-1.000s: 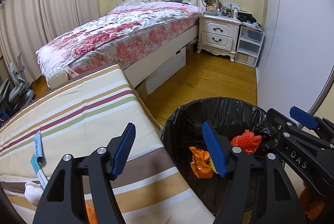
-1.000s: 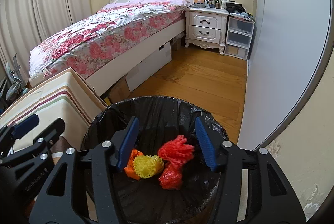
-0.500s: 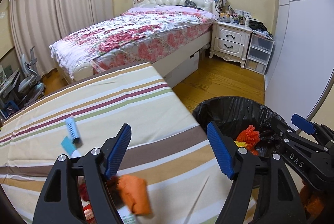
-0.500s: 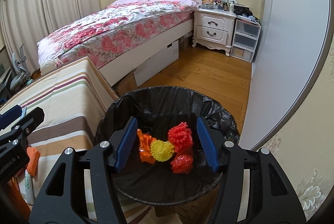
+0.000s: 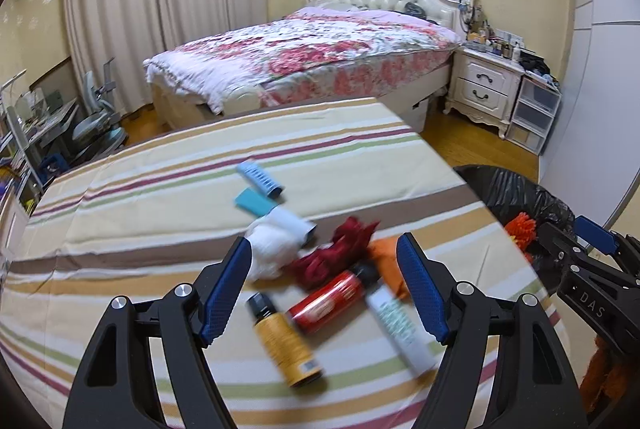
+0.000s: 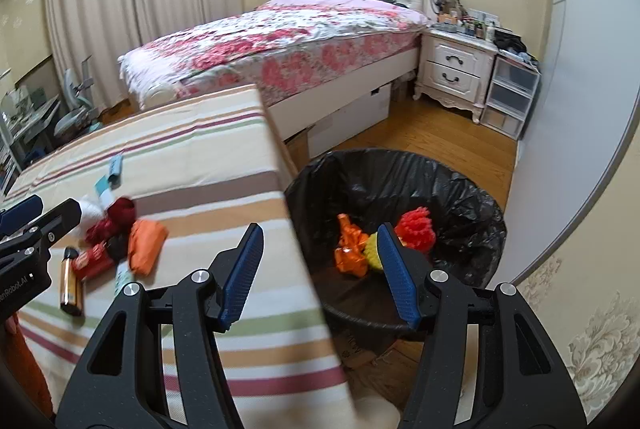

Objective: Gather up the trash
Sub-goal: 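Return to the table and grasp the gold bottle with the left tool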

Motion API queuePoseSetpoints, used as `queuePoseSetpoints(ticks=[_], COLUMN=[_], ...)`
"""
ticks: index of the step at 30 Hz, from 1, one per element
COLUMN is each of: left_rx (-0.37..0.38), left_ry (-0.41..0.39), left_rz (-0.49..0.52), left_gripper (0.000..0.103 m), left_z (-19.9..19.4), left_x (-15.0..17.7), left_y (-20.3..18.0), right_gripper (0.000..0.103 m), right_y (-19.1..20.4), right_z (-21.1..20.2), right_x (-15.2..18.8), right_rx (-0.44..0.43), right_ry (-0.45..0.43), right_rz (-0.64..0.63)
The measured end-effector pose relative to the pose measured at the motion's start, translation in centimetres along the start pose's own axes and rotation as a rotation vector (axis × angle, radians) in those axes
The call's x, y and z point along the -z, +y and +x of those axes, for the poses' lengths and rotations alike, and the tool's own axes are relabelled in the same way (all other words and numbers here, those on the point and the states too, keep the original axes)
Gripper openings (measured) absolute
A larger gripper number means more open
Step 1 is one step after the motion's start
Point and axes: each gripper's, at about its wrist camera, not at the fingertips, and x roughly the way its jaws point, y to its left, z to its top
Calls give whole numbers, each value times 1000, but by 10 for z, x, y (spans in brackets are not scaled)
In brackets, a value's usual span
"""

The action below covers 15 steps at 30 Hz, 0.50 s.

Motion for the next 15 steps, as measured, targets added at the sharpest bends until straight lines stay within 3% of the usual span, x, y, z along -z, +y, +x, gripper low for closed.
queuePoseSetpoints(ticks=[8,15], left_rx=[-37,-44], left_ry=[37,98], left_rz=[-38,-76], left_gripper=[73,73], left_z=[-12,1], left_x=[30,45], left_y=[32,44], right_gripper=[58,58], right_y=[38,56], right_z=[-11,-8], right_x=[23,33], right_rx=[-49,-76], right_ry=[25,52], right_rz=[-79,-105])
